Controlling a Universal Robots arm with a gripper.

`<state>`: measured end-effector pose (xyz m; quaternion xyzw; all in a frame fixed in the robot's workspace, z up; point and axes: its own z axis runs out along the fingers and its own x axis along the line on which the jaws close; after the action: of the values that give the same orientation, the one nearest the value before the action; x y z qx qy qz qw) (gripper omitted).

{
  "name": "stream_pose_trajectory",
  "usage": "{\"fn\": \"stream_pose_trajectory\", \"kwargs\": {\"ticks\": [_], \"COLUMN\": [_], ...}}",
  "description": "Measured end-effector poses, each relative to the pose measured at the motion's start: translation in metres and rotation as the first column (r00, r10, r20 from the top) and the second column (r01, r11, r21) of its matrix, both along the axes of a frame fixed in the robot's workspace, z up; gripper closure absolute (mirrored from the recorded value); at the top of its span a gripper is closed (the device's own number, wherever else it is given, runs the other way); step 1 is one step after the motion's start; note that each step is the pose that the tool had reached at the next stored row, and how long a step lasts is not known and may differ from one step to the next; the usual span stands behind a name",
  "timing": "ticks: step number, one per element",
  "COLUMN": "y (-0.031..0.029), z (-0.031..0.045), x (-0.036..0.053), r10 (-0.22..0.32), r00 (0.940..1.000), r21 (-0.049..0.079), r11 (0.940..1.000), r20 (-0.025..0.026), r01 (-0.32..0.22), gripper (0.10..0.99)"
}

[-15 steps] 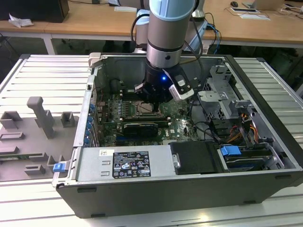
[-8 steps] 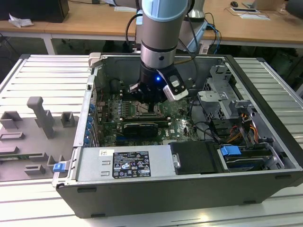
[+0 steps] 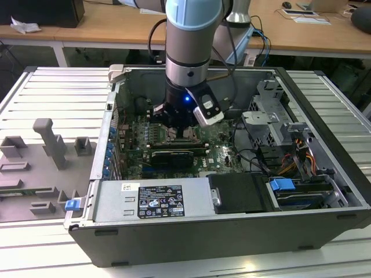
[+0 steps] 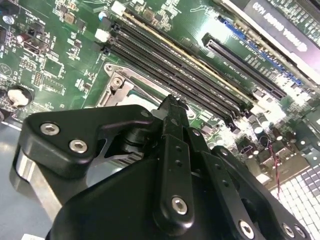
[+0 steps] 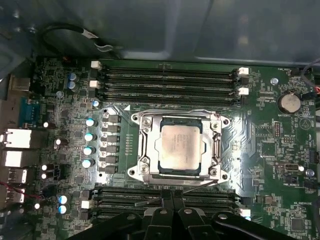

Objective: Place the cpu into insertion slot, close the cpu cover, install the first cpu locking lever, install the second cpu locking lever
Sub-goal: 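Install the second cpu locking lever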

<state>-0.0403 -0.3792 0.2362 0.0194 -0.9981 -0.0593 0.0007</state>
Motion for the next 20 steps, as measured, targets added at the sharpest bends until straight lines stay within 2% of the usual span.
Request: {"fn": "stream_pose_trajectory", "kwargs": {"ticks": [7,17,20], "y": [-0.0004,-0.0023,-0.0041], "z": [-0.0071,-0.0074,-0.0077], "x": [-0.0026,-0.0037,-0.0083], "r10": [0.0,0.0,0.0], "r00": [1.0,1.0,1.0], "r21": [0.028,0.031,0.032], "r11": [0.9996,0.9995,0.9995], "r20": [0.0002,0.0001,0.0002], "r01": [0.0,0.0,0.0], "gripper": [0.98,0.98,0.98]}}
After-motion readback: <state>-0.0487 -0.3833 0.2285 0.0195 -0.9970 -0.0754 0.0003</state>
